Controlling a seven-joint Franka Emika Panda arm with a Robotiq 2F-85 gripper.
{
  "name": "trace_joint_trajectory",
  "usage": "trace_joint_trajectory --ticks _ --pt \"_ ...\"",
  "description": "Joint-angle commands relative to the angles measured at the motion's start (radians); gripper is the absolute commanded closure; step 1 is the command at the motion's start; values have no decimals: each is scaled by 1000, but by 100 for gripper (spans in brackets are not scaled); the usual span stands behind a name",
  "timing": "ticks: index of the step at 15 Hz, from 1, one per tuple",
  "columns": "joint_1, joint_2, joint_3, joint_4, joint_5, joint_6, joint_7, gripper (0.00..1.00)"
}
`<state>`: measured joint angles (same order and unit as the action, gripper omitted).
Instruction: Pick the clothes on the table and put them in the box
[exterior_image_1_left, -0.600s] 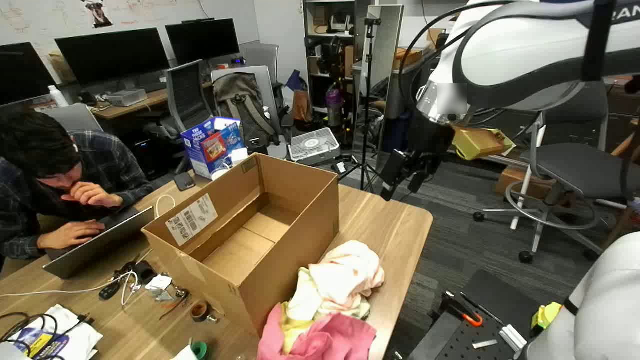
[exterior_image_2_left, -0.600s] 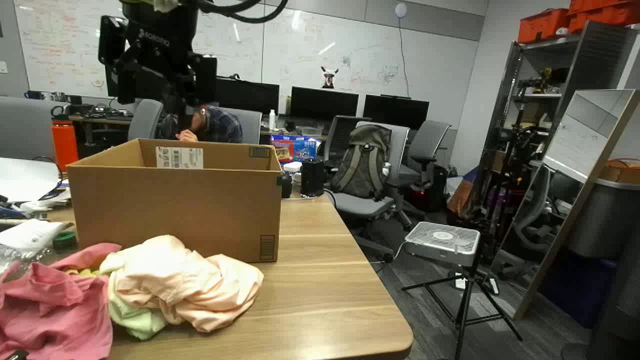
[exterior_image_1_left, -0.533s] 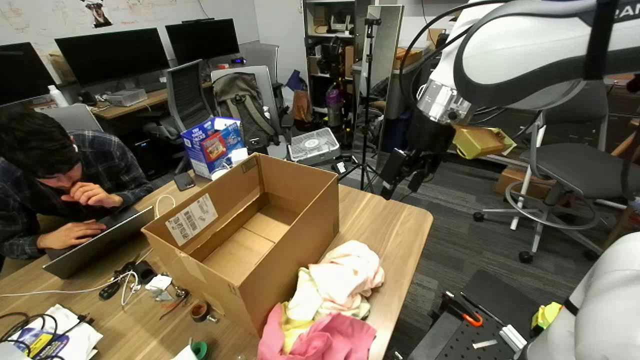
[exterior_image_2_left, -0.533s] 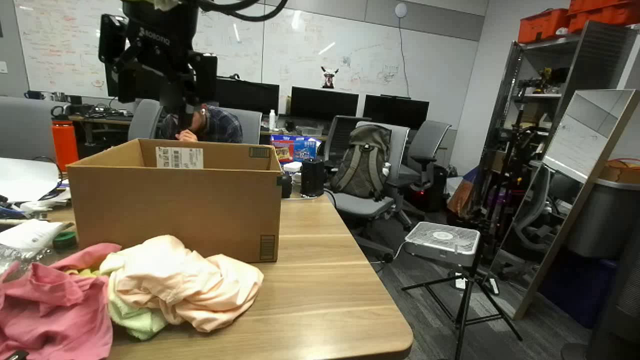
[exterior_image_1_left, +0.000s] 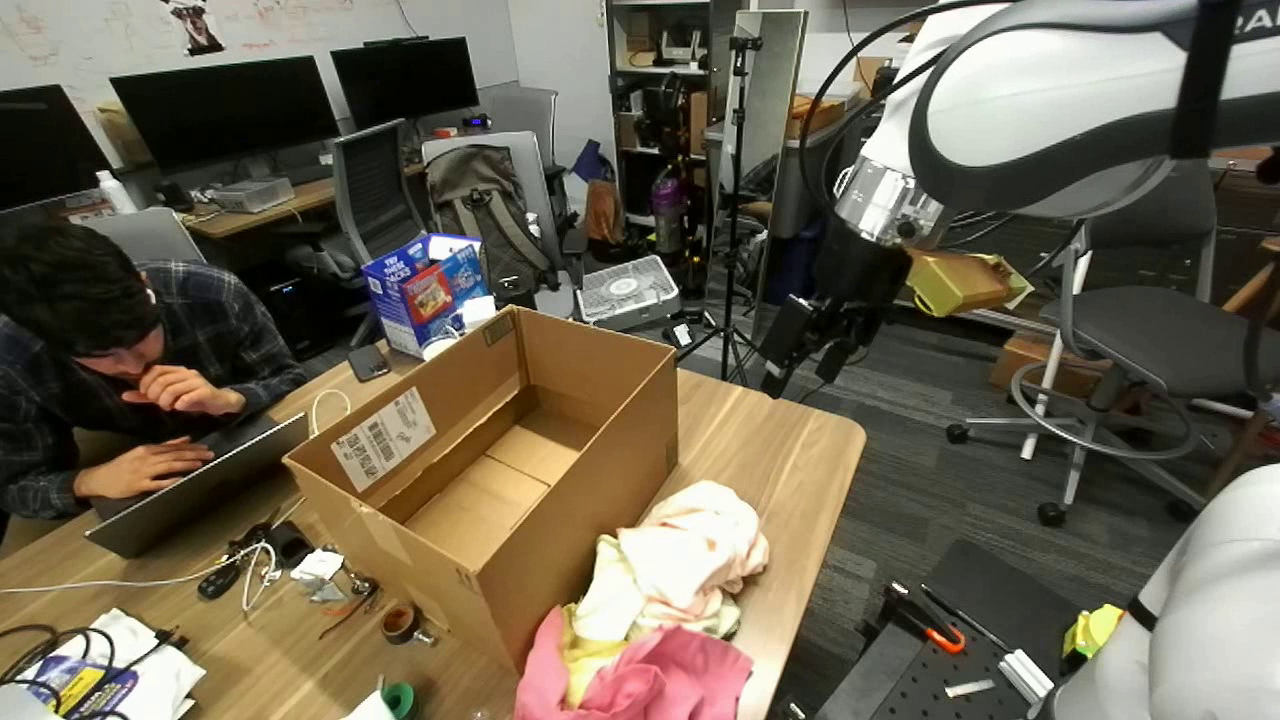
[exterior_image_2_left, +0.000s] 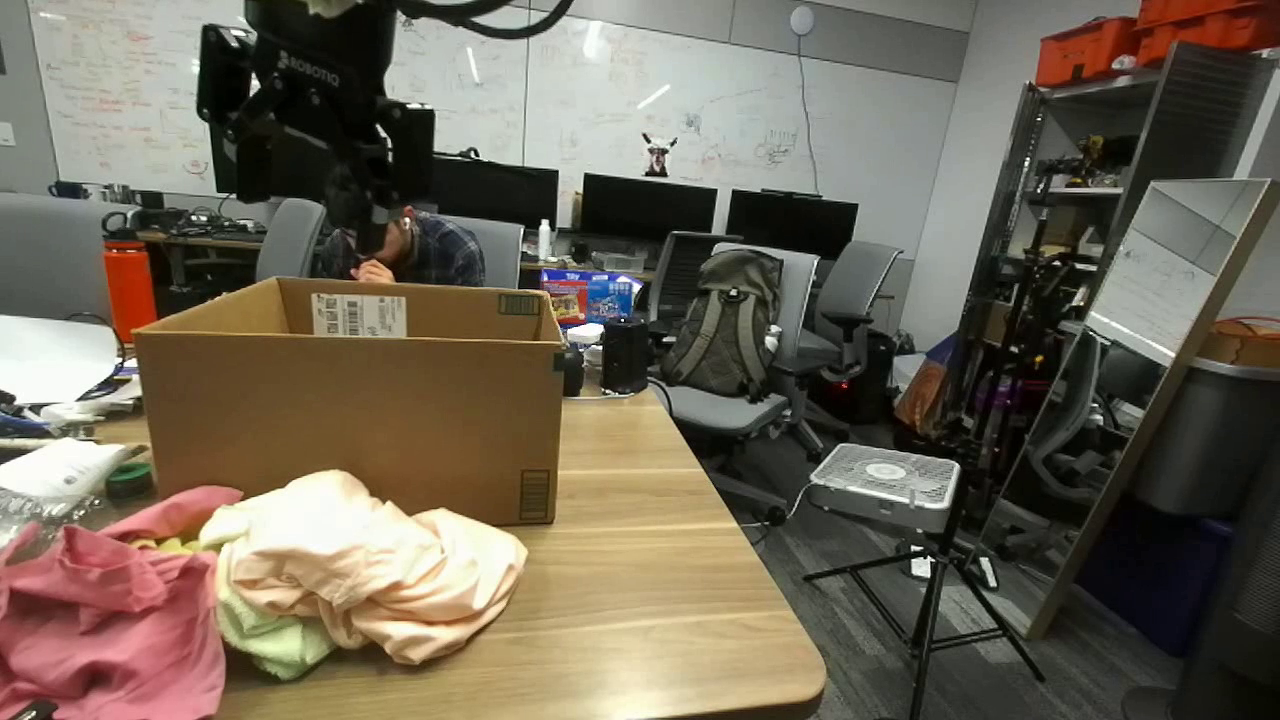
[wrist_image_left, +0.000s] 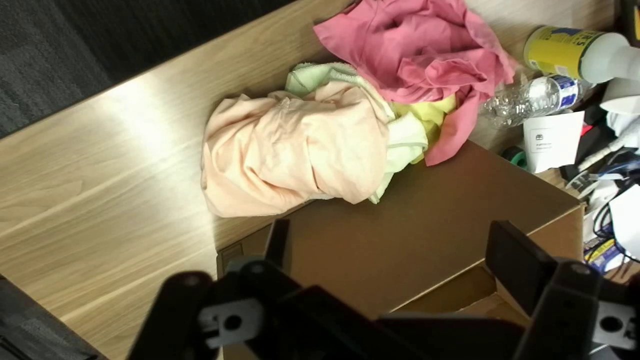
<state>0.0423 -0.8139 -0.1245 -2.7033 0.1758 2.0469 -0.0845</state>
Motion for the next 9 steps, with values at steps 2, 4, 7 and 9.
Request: trace_joint_trajectory --ticks 2,4,7,9 --pt "-13 2 11 3 9 -5 -8 0" --pt "-10 -1 17 -4 6 -3 -10 0" --pt "3 -8 65 -50 -23 35 -21 0" --pt "15 -12 108 -87 -53 58 -28 0"
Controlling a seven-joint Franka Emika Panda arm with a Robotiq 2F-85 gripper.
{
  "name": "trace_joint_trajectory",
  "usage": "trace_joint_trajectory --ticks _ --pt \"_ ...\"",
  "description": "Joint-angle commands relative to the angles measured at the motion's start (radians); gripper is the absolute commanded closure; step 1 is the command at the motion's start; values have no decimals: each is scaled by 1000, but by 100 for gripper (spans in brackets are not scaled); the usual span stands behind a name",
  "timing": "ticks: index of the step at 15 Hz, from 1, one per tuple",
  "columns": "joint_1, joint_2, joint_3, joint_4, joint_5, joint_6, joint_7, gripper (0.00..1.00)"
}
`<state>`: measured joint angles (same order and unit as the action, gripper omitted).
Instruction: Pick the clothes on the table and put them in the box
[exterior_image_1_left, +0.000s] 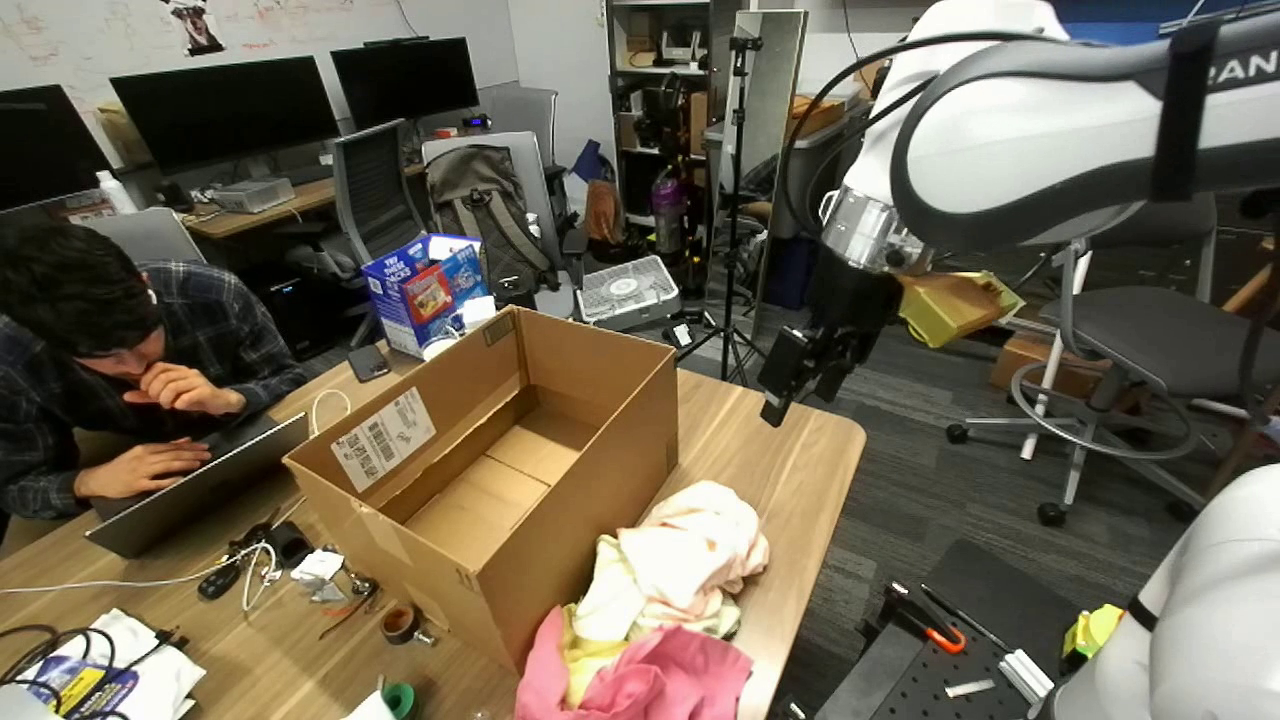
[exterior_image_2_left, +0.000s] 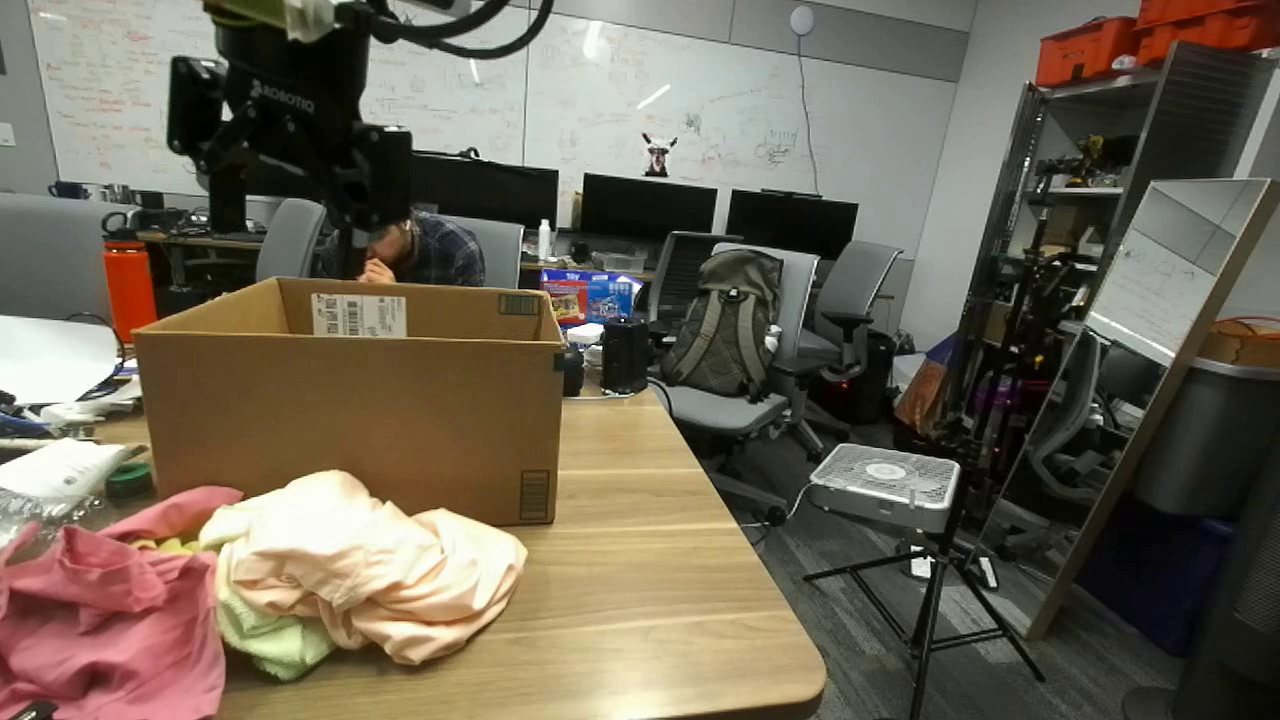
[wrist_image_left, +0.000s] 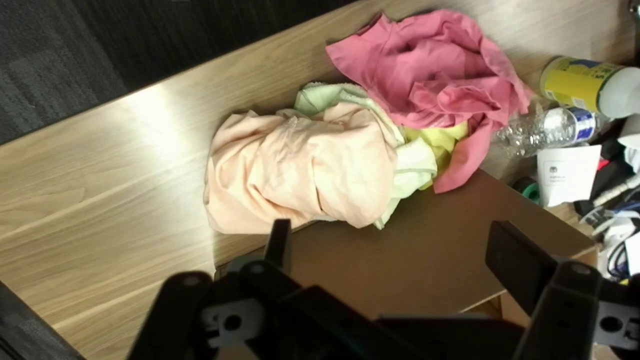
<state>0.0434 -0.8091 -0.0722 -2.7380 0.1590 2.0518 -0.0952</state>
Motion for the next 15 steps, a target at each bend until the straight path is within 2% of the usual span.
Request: trace_joint_trajectory --ticks 1,5,9,15 --pt "22 16 72 -11 -49 42 -17 0" --pt "78 53 140 -23 -73 118 -11 0" --pt "120 135 189 -23 -73 246 10 0" --pt "73 303 252 -26 -169 486 109 0"
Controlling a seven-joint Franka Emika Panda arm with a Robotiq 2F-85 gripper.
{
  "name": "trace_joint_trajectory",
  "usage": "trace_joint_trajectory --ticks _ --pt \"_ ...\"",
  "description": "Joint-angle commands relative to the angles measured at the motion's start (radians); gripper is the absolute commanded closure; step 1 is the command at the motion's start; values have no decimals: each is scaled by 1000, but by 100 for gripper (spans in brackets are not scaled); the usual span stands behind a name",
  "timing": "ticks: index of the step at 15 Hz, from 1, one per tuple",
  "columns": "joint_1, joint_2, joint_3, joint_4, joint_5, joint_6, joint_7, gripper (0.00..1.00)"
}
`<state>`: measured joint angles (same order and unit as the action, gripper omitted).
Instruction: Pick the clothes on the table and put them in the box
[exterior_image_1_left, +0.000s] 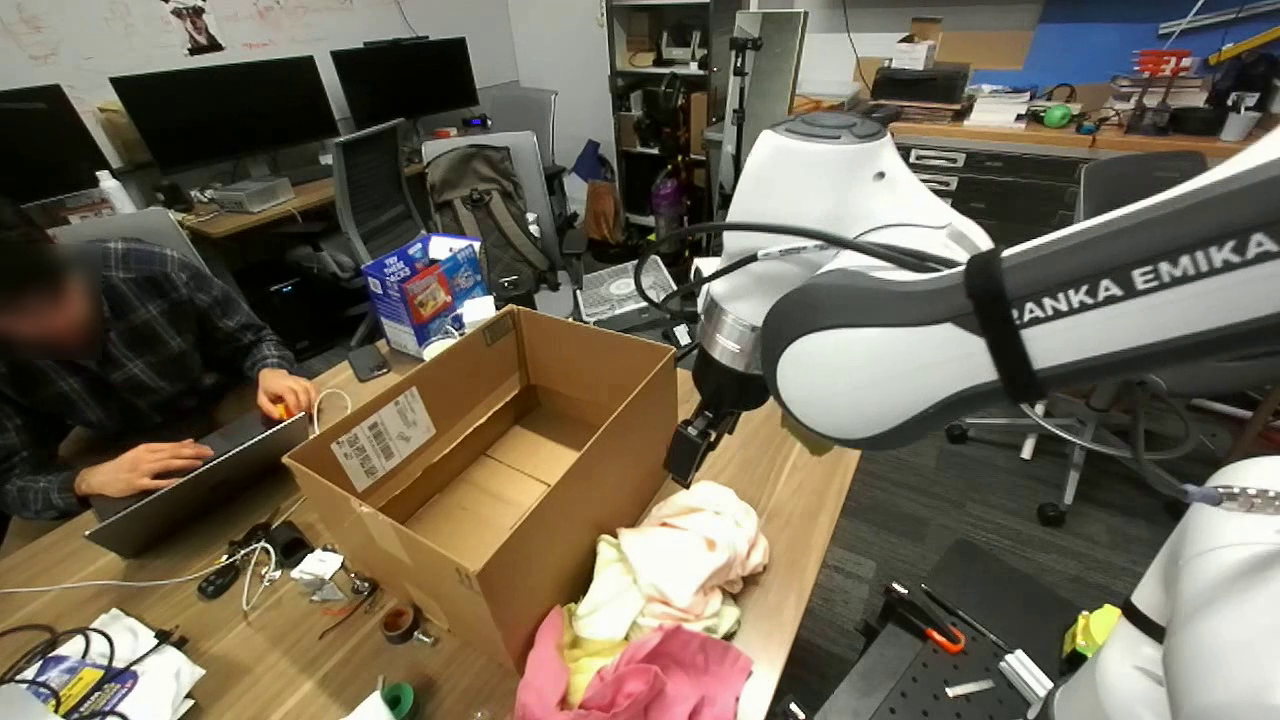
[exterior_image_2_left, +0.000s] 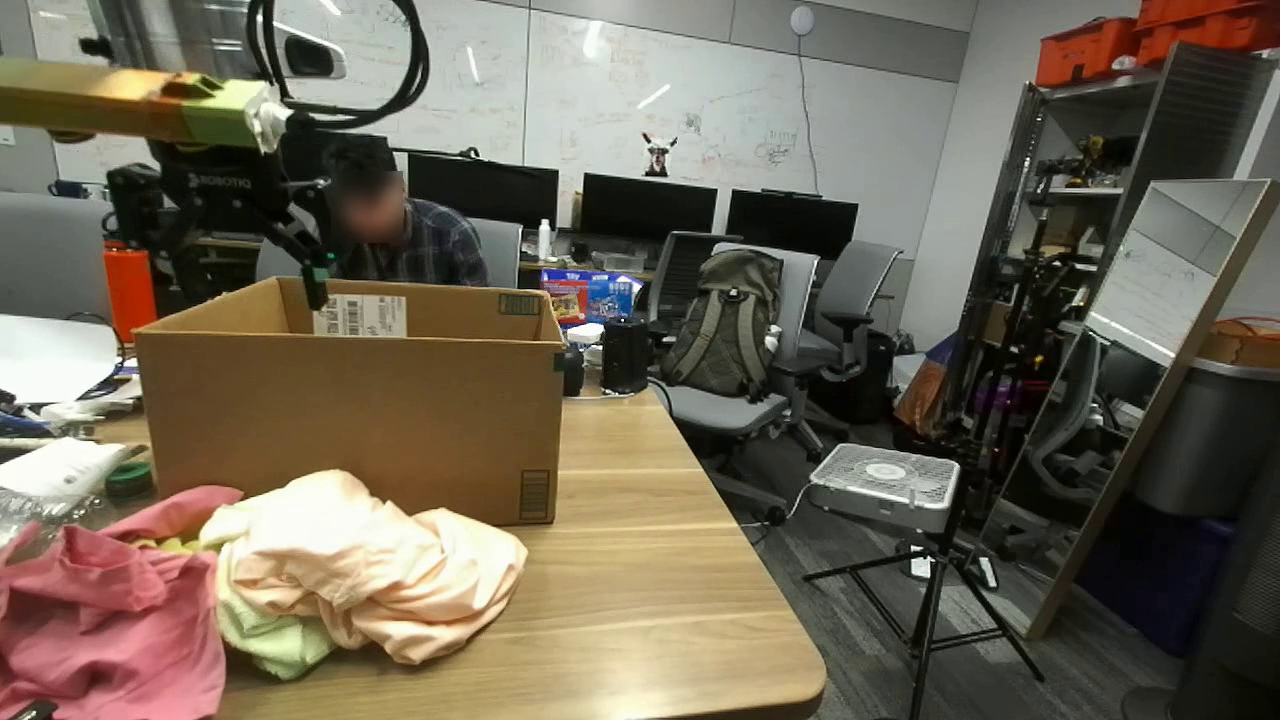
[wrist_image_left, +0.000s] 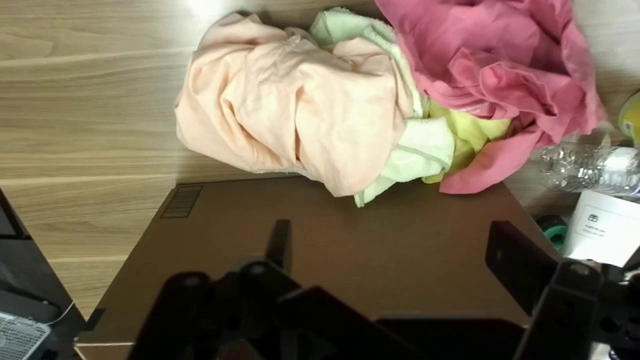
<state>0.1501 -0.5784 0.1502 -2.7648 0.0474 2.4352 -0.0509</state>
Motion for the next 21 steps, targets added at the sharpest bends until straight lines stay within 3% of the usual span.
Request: trace_joint_trajectory --ticks 1,9,14,21 --pt "-49 98 37 1 -81 128 93 0" --pt "-167 216 90 1 -285 175 305 0" --pt "-157 236 94 1 -307 51 369 0" --pt "-82 288 72 0 -240 -110 312 0"
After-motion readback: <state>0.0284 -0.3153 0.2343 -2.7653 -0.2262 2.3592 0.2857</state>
